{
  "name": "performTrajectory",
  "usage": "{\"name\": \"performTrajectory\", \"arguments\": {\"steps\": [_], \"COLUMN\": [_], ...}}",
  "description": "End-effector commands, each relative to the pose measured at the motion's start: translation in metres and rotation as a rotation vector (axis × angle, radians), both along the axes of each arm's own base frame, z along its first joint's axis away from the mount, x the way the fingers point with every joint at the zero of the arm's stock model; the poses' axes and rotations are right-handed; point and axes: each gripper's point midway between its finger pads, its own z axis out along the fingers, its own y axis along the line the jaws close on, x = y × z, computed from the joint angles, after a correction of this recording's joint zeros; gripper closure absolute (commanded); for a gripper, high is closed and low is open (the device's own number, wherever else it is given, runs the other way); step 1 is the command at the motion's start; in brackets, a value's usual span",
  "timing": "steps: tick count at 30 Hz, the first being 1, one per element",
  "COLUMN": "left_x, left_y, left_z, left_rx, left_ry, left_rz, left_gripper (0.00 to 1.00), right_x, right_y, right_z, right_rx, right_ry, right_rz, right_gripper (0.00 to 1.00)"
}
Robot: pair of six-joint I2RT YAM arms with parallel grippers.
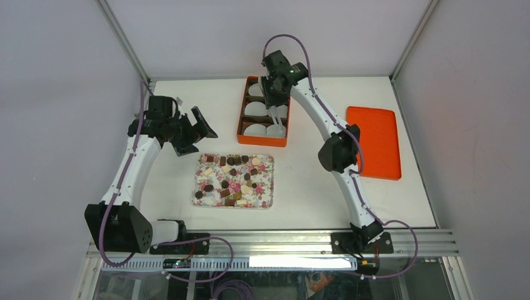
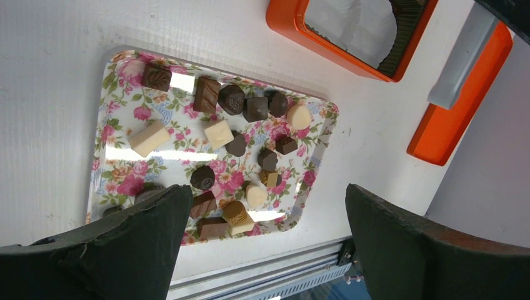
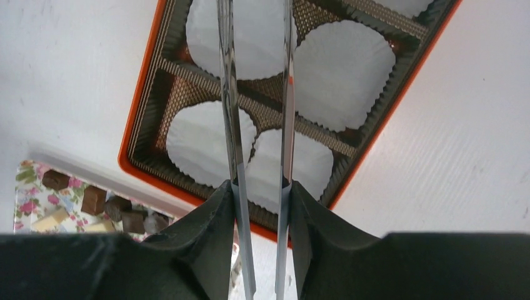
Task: Pack the chocolate
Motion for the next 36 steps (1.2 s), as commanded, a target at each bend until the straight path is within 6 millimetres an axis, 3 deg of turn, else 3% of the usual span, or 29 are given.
{"name": "performTrajectory", "arguments": {"steps": [1, 10, 17, 36], "left_x": [0.003, 0.003, 0.004, 0.003], "left_y": [-0.001, 0.000, 0.000, 0.001], "left_z": [0.011, 0.004, -0.001, -0.003], "left_rx": [-0.023, -0.019, -0.016, -0.006], "left_ry": [-0.036, -0.015, -0.003, 0.001], "left_rz": [-0.013, -0.008, -0.012, -0.008], "left_gripper": [0.01, 0.01, 0.01, 0.01], "right_x": [0.038, 0.071, 0.078, 0.089], "right_y": [0.013, 0.025, 0.034, 0.040], "right_z": [0.011, 0.007, -0.009, -0.031], "right_rx": [0.102, 0.196, 0.217, 0.231], "right_ry": [-0.105, -0.168, -0.157, -0.153], "right_rz": [-0.069, -0.119, -0.123, -0.126], "right_gripper": [1.00, 1.00, 1.00, 1.00]}}
